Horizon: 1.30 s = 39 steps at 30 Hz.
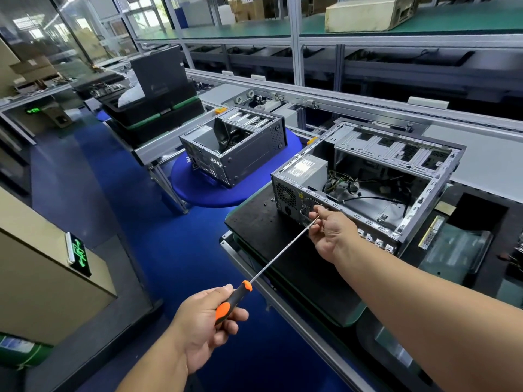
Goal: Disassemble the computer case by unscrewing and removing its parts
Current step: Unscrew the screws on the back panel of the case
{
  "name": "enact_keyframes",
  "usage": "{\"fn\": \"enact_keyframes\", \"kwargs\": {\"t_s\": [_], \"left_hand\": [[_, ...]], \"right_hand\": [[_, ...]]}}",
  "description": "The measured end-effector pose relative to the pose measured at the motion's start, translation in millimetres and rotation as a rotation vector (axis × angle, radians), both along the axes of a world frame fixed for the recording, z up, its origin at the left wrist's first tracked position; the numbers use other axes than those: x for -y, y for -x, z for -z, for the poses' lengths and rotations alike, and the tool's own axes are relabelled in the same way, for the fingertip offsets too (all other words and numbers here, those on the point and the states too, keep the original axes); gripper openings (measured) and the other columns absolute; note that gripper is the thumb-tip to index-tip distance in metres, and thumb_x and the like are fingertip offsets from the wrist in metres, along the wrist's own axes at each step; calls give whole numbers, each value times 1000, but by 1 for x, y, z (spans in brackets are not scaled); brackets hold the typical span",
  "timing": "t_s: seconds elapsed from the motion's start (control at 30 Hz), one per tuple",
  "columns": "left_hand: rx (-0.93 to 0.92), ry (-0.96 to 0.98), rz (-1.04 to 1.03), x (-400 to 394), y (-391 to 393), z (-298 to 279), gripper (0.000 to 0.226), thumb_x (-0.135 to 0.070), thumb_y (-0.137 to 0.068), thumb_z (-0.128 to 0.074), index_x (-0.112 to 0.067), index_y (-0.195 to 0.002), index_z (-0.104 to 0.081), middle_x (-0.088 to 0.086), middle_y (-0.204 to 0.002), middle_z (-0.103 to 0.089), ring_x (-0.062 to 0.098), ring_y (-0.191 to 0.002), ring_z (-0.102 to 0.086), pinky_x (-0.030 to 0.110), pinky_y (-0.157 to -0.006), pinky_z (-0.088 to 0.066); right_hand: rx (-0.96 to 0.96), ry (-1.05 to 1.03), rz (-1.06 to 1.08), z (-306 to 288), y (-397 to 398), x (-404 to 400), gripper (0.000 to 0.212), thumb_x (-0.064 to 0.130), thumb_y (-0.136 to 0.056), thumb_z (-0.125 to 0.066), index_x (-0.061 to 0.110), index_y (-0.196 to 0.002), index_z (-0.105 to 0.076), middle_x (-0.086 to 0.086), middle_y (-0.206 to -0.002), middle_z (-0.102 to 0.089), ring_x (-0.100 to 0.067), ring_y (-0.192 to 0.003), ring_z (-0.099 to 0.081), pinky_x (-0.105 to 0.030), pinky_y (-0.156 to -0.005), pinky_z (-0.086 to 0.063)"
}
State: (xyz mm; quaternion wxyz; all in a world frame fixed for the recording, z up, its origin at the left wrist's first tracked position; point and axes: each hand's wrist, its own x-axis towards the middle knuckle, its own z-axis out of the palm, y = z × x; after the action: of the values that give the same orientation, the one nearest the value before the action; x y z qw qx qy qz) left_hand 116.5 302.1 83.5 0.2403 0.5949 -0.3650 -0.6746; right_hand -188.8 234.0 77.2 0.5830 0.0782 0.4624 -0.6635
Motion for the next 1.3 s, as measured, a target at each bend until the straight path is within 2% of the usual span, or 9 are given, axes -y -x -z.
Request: {"fn": "enact_keyframes", "kwargs": {"t_s": [0.63,0.7,0.8,0.9,1.07,1.2,1.3], "left_hand": [[-13,-41,20,-3,-14,7,43,-37,-102,-65,1,-123,-68,28,-89,-71,24,-55,-59,23,-37,-36],[-11,-37,20,-4,-16,7,43,-37,-102,-65,1,-121,-70,28,-87,-70,24,-54,-58,22,-37,-34],[-9,-37,19,-4,-21,7,40,-35,-103,-64,1,-115,-74,28,-85,-69,23,-53,-56,22,-37,-34],[-7,-38,27,-4,-27,7,37,-34,-103,-64,0,-108,-78,29,-84,-68,24,-51,-55,22,-36,-33],[21,-39,28,-3,-45,13,35,-35,-99,-67,-2,-101,-79,28,-82,-67,23,-50,-53,22,-35,-31],[47,-5,-53,-1,-51,22,30,-31,-100,-67,-2,-107,-71,28,-79,-66,23,-48,-52,20,-37,-29],[55,18,-56,4,-44,27,28,-32,-102,-65,-5,-110,-68,25,-78,-67,21,-49,-51,20,-38,-28]], "right_hand": [[27,44,-39,6,-2,-7,8,10,-101,-59,8,-98,-67,-3,-64,-64,-3,-47,-47,-13,-41,-41],[38,47,-39,8,-4,-8,9,14,-101,-60,8,-98,-66,-5,-66,-65,-4,-47,-47,-14,-41,-41],[45,39,-31,10,-5,-7,23,30,-102,-58,10,-95,-66,-5,-68,-66,-7,-46,-48,-17,-42,-39],[28,22,-32,11,-4,-5,30,37,-105,-52,14,-91,-65,-3,-63,-65,-7,-42,-40,-17,-41,-33],[57,-60,28,16,-5,1,30,23,-108,-42,12,-87,-59,-4,-65,-64,-5,-42,-36,-16,-37,-30],[91,-231,58,29,-4,-2,32,12,-98,-36,3,-97,-66,-11,-74,-71,-10,-46,-45,-19,-41,-36],[37,-298,51,37,-8,-3,35,9,-91,-37,7,-98,-71,-14,-81,-75,-15,-52,-50,-21,-46,-42]]}}
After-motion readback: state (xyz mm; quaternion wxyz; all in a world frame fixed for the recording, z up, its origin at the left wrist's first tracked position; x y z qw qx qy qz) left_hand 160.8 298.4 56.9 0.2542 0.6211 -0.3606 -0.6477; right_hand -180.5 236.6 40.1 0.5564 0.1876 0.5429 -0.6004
